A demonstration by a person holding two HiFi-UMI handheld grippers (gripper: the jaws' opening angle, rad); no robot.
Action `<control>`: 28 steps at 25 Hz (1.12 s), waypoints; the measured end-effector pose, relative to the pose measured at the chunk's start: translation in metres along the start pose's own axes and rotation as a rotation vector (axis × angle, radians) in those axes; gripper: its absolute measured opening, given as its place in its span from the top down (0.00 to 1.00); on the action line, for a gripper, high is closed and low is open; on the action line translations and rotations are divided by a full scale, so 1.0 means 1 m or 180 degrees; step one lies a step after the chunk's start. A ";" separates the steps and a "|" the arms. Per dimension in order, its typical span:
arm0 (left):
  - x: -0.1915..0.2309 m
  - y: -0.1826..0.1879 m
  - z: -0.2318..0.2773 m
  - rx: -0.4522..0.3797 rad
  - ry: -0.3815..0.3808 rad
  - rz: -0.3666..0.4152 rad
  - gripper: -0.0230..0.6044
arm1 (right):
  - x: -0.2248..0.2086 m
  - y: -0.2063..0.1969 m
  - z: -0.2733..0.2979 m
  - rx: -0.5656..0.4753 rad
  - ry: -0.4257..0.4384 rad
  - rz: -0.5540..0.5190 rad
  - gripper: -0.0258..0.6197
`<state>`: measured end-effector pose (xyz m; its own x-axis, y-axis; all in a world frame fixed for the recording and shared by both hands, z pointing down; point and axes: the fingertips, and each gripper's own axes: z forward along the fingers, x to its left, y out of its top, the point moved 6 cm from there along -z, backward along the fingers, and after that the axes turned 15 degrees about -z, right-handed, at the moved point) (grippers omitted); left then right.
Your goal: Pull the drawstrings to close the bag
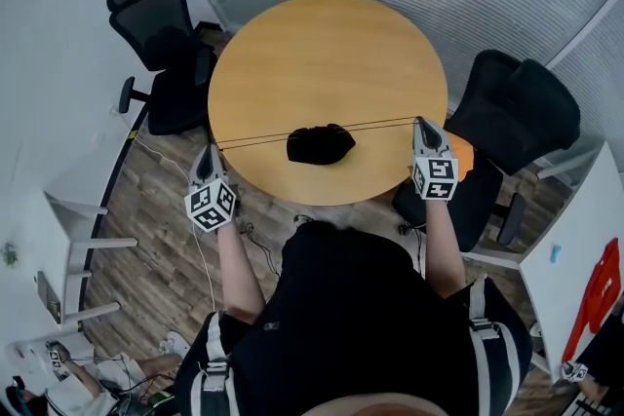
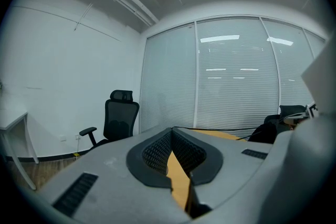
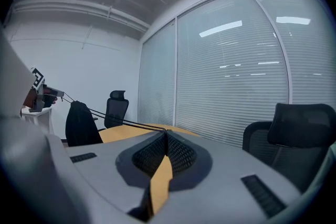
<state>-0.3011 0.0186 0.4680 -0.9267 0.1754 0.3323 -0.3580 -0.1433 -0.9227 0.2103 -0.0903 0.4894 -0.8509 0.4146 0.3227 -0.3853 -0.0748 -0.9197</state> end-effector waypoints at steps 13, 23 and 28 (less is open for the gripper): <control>0.010 0.002 0.008 0.0017 -0.0037 -0.0014 0.94 | -0.006 -0.001 -0.011 0.0069 -0.0181 -0.0081 0.87; 0.022 0.007 0.011 0.0016 -0.0050 0.0000 0.94 | 0.006 0.000 -0.014 0.0142 -0.0252 -0.0210 0.87; 0.027 0.012 0.021 0.0044 -0.0137 0.0064 0.94 | 0.013 0.000 -0.015 0.0178 -0.0337 -0.0211 0.87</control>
<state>-0.3330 0.0015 0.4696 -0.9377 0.1302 0.3220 -0.3404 -0.1600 -0.9266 0.2042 -0.0711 0.4899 -0.8547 0.3225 0.4068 -0.4586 -0.1021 -0.8828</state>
